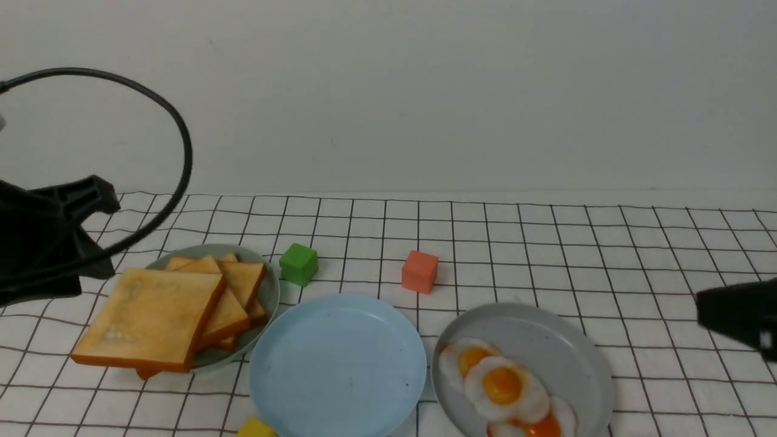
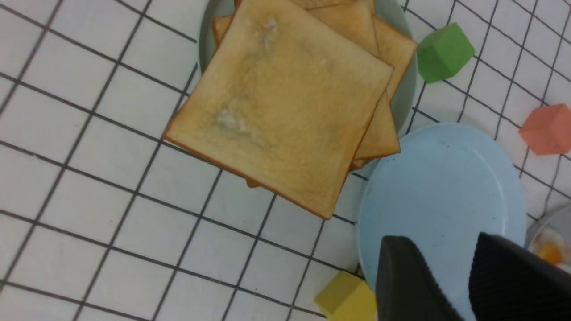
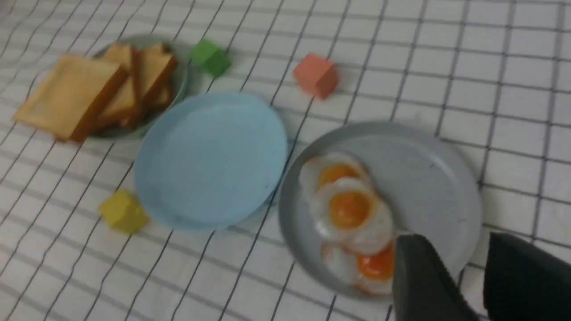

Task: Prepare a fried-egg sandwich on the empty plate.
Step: Use the left arm to grab a slice of bread

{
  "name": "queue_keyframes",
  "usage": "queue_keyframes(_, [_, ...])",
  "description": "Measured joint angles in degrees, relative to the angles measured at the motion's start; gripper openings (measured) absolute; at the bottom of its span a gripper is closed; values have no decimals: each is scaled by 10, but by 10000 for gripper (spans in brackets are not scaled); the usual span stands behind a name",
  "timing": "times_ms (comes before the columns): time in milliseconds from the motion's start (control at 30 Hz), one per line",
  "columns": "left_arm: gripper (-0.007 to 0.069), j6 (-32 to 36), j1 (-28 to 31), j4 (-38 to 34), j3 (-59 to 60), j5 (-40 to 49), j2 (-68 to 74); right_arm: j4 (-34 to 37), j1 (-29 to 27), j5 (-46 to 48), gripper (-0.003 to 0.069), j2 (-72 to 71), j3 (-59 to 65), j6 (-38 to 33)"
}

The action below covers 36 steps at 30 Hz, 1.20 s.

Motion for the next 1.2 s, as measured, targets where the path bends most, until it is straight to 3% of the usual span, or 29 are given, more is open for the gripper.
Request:
queue_keyframes(200, [242,135,144,-162,-4,27,80,38,6,39,241,9,0,-33])
queue_keyframes(300, [265,141,173,-162,-4,28,104,38,6,40,241,9,0,-37])
queue_keyframes(367, [311,138,191,-144,-4,21,124,38,6,42,241,9,0,-38])
queue_keyframes(500, [498,135,196,-108,-5,-1,160,38,6,42,241,9,0,-39])
queue_keyframes(633, [617,195,196,-127,-5,-18,197,37,6,42,241,9,0,-39])
queue_keyframes(867, [639,301,196,-166,-6,-48,272,37,6,49,241,9,0,-39])
queue_keyframes(1200, [622,340,196,-192,-7,-61,329,38,6,62,241,9,0,-39])
